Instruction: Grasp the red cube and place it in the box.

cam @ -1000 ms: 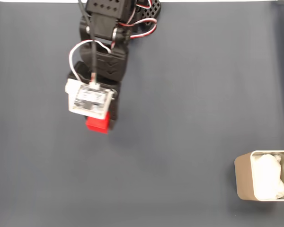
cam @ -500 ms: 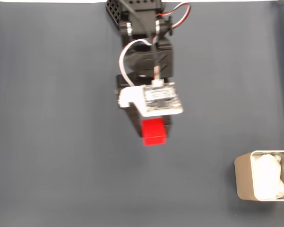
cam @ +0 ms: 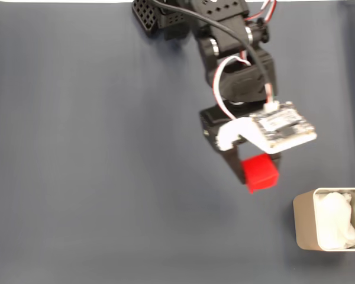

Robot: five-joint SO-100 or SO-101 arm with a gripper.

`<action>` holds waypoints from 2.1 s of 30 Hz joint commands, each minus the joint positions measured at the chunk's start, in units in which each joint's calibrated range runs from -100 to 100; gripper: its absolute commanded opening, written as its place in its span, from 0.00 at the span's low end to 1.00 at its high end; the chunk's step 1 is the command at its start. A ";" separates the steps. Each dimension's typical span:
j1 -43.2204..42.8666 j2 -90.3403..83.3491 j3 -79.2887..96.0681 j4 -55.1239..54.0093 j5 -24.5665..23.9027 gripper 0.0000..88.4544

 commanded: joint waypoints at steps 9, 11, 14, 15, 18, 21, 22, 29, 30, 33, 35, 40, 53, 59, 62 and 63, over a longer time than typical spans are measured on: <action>-5.73 8.31 -15.60 1.20 -1.51 0.00; -6.23 10.56 -18.34 1.45 -1.81 0.00; -6.73 13.77 -21.90 1.45 -2.05 0.00; -6.87 14.63 -22.99 1.45 -2.10 0.00; -7.30 17.75 -26.46 1.45 -2.15 0.00; -7.51 20.96 -30.75 1.45 -2.20 0.00; -7.51 21.91 -32.03 1.45 -2.20 0.00; -7.87 28.15 -39.87 1.37 -1.95 0.00; -7.94 28.76 -40.60 1.37 -1.81 0.00; -8.08 30.67 -42.70 1.12 -1.22 0.00; -8.22 31.79 -44.16 1.04 -0.78 0.00; -8.65 34.30 -46.90 0.88 -0.24 0.00; -9.57 38.81 -50.82 0.38 0.20 0.00; -9.78 40.98 -52.37 -0.27 0.20 0.00; -10.00 41.84 -53.10 -0.60 0.20 0.00; -10.07 42.02 -53.20 -0.76 0.20 0.00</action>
